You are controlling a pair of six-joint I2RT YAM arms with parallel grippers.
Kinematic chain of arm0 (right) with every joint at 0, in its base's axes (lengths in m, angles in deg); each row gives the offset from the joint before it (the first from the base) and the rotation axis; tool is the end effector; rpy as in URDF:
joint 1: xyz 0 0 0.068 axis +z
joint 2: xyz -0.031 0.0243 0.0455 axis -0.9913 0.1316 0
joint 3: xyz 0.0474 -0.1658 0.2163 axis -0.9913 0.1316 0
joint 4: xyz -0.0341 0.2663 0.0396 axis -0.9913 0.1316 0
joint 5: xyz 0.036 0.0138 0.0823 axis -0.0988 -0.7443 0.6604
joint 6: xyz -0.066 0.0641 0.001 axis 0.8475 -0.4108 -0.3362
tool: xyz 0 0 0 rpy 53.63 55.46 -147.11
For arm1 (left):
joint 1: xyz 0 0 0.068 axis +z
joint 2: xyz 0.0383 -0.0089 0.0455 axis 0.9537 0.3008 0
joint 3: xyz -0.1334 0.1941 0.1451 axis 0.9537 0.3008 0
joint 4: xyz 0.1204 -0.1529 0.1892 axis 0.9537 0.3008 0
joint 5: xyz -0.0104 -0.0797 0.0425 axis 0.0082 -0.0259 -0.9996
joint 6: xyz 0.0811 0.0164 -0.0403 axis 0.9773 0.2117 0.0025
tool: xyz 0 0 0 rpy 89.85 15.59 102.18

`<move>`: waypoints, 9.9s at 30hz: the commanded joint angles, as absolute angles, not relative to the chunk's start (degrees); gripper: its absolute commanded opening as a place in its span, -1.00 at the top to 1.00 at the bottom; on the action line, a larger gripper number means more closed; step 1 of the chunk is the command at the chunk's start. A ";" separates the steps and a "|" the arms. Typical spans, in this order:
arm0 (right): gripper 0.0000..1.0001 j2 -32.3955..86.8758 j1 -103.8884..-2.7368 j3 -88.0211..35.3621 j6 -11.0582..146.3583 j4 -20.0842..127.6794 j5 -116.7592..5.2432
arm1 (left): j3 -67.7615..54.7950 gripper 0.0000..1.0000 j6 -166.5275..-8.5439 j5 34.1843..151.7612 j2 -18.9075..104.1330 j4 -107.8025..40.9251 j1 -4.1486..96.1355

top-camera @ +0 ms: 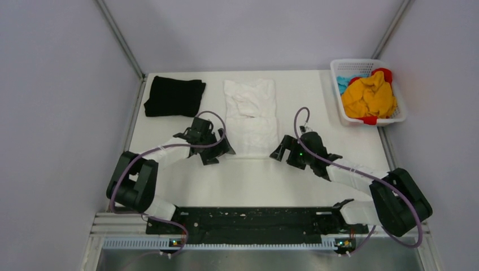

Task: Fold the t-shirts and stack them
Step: Grab one side of the 2/3 rectangular tshirt with both arms, then fold the long partially folded tshirt into a neat square, then put the neatly folded tshirt into the corner of the board with the left arm

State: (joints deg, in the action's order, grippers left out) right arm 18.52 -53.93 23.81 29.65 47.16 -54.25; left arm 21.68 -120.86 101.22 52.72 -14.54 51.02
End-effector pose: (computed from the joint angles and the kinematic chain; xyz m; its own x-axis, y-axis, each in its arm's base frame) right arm 0.2353 0.1429 0.1217 -0.8141 0.3497 -0.4636 -0.0043 0.7946 0.6071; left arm 0.2805 -0.1357 0.1258 -0.9067 -0.3706 -0.2016 -0.2119 0.8132 -0.5421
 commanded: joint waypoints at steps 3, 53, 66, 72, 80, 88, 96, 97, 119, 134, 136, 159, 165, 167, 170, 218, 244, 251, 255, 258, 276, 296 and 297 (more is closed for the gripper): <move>-0.72 22.06 -51.76 23.08 24.49 42.35 -55.70 | 21.95 -0.49 -123.00 100.02 55.46 -18.74 48.62; 1.00 -14.55 -27.39 17.23 23.50 72.19 -53.48 | 26.15 1.00 -125.12 81.96 1.06 10.38 33.12; 1.00 -6.14 -42.15 8.47 31.22 72.54 -64.34 | 9.12 1.00 -118.23 68.66 26.14 -0.20 35.69; 1.00 1.74 -49.69 6.86 33.36 66.66 -60.15 | 4.70 1.00 -114.89 77.14 38.34 -4.75 44.37; 1.00 15.96 -54.66 4.94 32.95 57.34 -57.09 | -3.38 1.00 -112.40 82.20 52.79 -6.98 49.49; 1.00 26.13 -56.94 2.04 33.40 51.21 -59.31 | -15.59 0.98 -110.36 88.61 69.48 -2.01 53.29; -0.42 35.33 -58.13 -3.71 35.05 48.40 -62.83 | -24.03 -0.69 -108.83 94.42 78.53 -1.31 55.43; -0.46 35.64 -58.11 -4.32 35.33 48.44 -62.86 | -24.15 -0.94 -108.49 94.56 78.28 -1.43 55.39; -0.97 17.65 -58.16 12.30 37.15 44.85 -48.10 | -10.51 -0.97 -103.64 100.47 74.94 -4.34 56.76; -0.98 -8.47 -58.18 16.84 39.63 63.73 -63.02 | -8.24 -0.19 -109.34 91.64 82.59 -2.06 48.54; -0.97 -9.47 -58.17 16.97 39.79 64.32 -63.22 | -9.91 -0.12 -110.16 87.80 84.19 0.51 46.16; -0.97 -12.00 -58.15 17.46 42.42 68.13 -74.32 | -37.69 1.00 -84.61 49.86 87.95 4.73 50.94; -0.98 -12.40 -58.17 17.84 42.44 68.25 -76.66 | -42.47 1.00 -75.86 49.88 86.53 0.01 55.94; -0.98 -12.36 -58.18 17.67 42.56 68.51 -76.78 | -42.69 1.00 -72.14 48.96 85.85 -1.79 56.70; -0.98 -12.49 -58.17 17.36 42.65 68.89 -77.19 | -43.26 1.00 -67.23 47.08 85.46 -4.51 57.38; -0.97 -17.75 -58.18 18.75 42.13 70.36 -86.20 | -55.60 1.00 -64.20 57.95 93.90 -8.66 69.56; -0.97 -17.71 -58.12 19.31 42.69 68.52 -86.78 | -58.59 1.00 -69.55 64.55 84.21 -2.37 65.19; -0.97 -17.75 -58.12 19.30 42.92 68.87 -87.33 | -61.40 1.00 -70.78 65.89 86.74 -2.71 65.11; -0.97 -17.55 -58.18 19.24 43.10 69.03 -87.86 | -61.67 1.00 -68.48 63.40 89.52 -4.84 65.24; -0.97 -17.24 -58.16 19.11 43.22 69.04 -88.47 | -61.88 1.00 -67.58 62.75 91.51 -5.62 65.69; -0.97 -13.68 -58.16 18.48 43.10 68.30 -88.91 | -63.83 1.00 -67.77 63.16 99.74 -6.46 71.33; -0.97 -15.36 -58.17 18.49 44.19 70.45 -83.12 | -50.18 -0.97 -90.99 80.71 78.14 -5.67 78.78; -0.98 -15.75 -58.16 18.54 44.08 70.98 -82.69 | -46.49 -0.97 -93.04 83.51 75.24 -6.80 78.74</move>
